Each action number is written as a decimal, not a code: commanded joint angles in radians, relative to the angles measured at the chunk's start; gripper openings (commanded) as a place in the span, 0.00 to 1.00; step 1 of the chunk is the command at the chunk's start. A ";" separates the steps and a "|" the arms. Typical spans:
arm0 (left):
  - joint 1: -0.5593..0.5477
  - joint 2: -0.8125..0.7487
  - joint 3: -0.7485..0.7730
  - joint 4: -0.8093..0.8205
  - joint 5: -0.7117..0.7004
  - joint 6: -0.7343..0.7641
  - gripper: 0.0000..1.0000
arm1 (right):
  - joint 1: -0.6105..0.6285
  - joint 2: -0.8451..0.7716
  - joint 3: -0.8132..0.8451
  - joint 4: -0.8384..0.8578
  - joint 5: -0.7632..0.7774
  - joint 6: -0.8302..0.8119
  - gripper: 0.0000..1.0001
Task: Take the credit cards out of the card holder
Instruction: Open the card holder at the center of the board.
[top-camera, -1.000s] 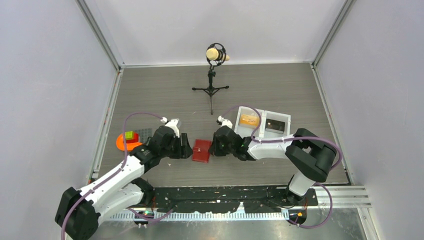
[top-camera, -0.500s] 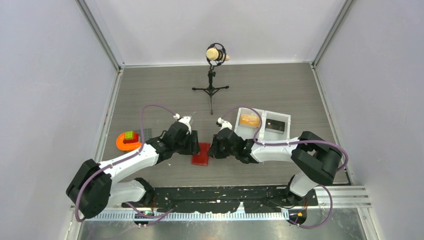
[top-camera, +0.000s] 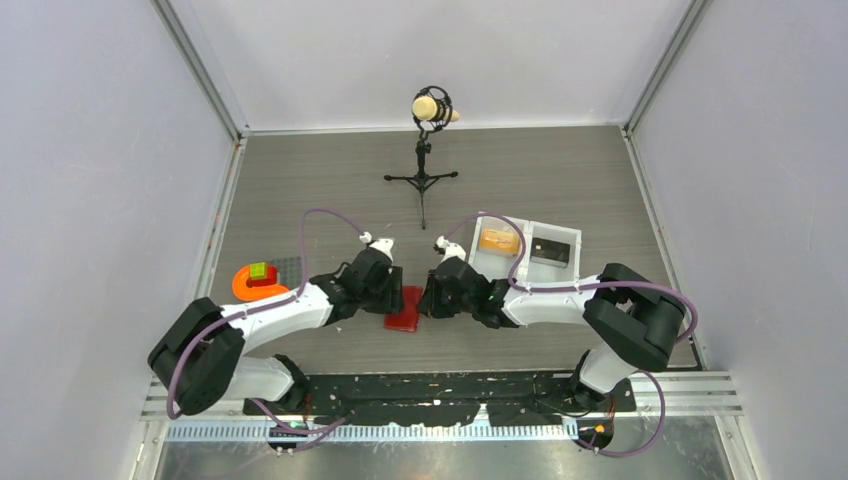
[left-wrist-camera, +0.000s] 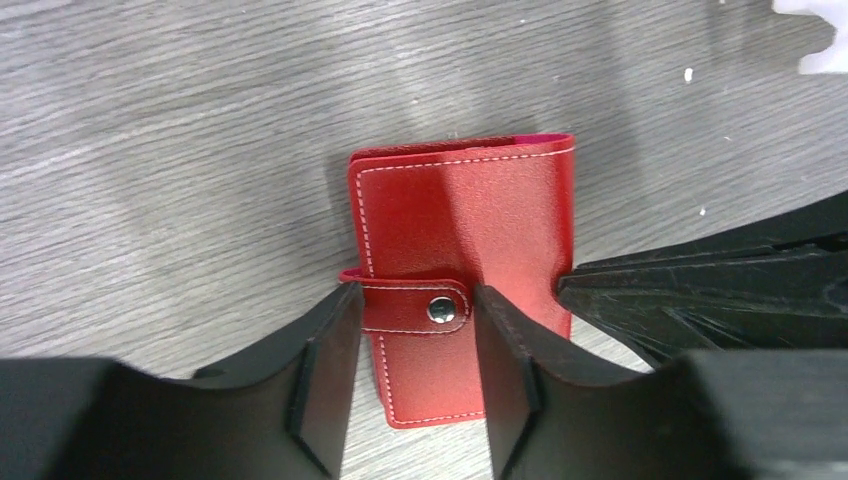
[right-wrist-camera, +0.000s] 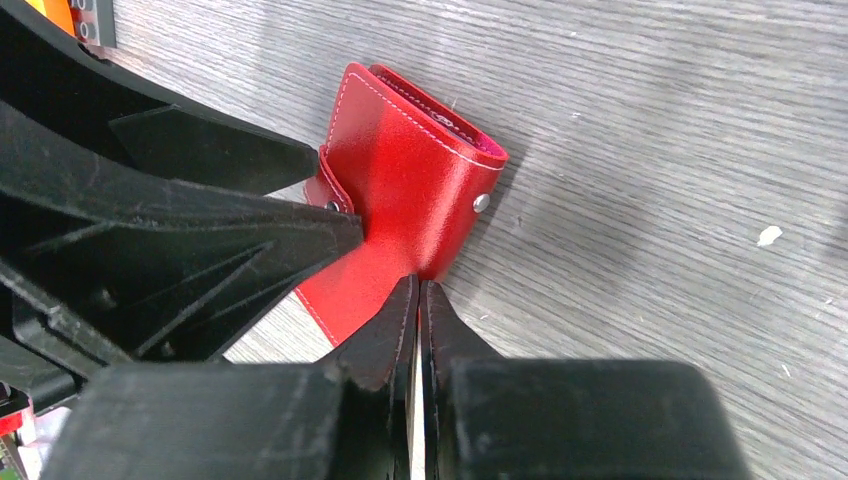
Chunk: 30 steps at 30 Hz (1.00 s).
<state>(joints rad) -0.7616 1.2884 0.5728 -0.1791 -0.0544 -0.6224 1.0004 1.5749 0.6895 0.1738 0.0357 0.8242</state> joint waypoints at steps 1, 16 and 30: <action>-0.018 0.036 0.030 0.008 -0.023 -0.009 0.41 | 0.007 -0.043 -0.004 0.056 0.021 0.012 0.05; -0.025 -0.063 0.019 -0.059 -0.038 -0.053 0.08 | 0.006 -0.066 -0.036 0.045 0.066 -0.006 0.05; -0.019 -0.128 -0.033 -0.090 -0.079 -0.053 0.31 | -0.024 -0.065 -0.029 0.010 0.019 -0.134 0.05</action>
<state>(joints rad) -0.7837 1.1728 0.5545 -0.2691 -0.1062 -0.6697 0.9833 1.5318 0.6487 0.1734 0.0704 0.7464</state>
